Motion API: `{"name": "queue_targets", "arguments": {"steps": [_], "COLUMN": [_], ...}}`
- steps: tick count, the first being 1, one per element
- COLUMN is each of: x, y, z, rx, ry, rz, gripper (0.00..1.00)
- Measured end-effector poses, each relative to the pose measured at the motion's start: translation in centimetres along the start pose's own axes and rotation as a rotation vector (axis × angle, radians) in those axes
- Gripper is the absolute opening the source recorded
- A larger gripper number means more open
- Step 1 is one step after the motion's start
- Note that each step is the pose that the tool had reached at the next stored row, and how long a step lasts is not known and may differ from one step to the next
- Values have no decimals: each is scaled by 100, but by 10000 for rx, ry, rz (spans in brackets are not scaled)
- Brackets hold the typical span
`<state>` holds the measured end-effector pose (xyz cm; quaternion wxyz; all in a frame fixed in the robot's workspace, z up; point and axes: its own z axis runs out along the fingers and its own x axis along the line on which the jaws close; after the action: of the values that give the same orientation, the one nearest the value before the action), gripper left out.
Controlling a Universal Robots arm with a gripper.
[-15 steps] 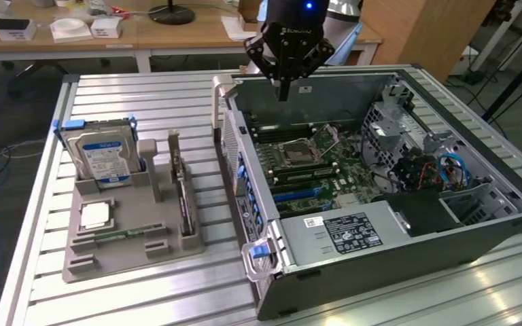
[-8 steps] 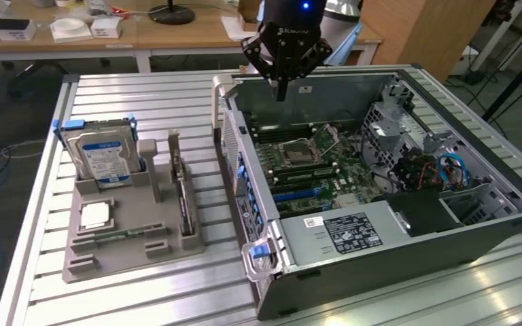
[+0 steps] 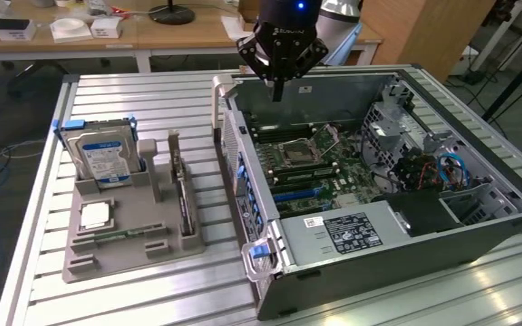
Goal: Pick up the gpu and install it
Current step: 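Reach for the gpu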
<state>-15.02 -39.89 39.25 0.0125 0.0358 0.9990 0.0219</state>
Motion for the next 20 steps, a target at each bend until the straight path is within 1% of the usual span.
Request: {"name": "queue_targets", "arguments": {"steps": [11, 20], "x": [94, 202], "y": [-7, -15], "z": [-1, -3], "rx": [-1, 0], "ry": [-1, 0], "rz": [1, 0], "gripper": [11, 11]}}
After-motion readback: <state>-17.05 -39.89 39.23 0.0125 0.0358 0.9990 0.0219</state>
